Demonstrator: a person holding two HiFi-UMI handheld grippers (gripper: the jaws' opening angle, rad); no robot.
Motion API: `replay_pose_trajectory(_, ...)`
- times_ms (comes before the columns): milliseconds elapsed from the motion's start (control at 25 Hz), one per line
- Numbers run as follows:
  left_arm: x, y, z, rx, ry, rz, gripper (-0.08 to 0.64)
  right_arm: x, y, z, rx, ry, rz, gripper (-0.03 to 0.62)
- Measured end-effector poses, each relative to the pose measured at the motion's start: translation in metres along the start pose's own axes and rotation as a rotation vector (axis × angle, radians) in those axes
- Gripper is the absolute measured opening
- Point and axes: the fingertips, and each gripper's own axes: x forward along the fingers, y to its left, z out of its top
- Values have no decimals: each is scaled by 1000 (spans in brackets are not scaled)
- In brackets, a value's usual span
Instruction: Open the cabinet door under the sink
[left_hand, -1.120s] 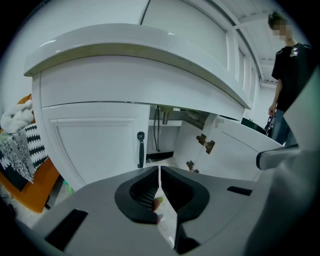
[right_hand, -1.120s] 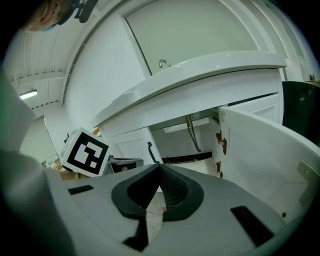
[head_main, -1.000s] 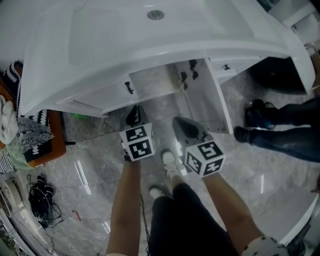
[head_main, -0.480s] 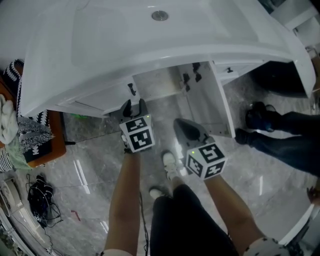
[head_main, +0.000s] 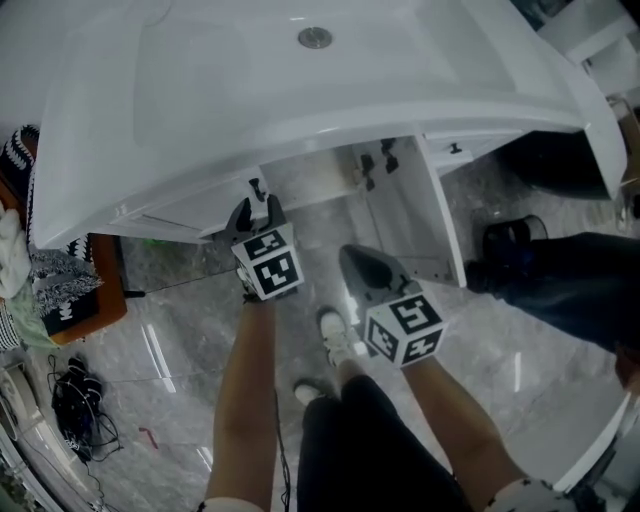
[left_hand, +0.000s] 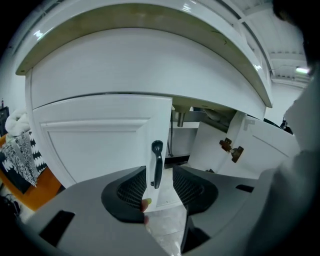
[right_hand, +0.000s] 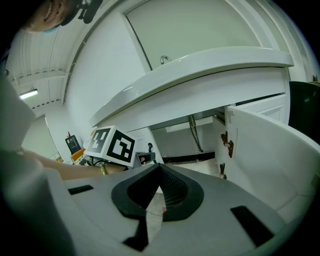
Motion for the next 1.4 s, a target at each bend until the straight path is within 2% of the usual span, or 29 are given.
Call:
replay_pose_trajectory(280,13,5,4,-36,16,20,166,6,-6,5,4,5,-5,8)
replay_pose_trajectory(560,22,7,5,-29,30,36,162,10,-10,7,5,9,-10,8)
replay_pose_trajectory(720,24,9,5,-48,32,55,123,13,-9,5,2,19,-8,9)
replay_pose_trajectory(920,24,4,7,-5,24,82,57,13,-11,4,4,20,-9,8)
replay_pose_trajectory(1200,24,6,7,-37,25,96,54,10,-15,4,10,15,-17,8)
replay_pose_trajectory(1400,21,5,3,-22,24,100,52,5,-16,1,12,16,-22,8)
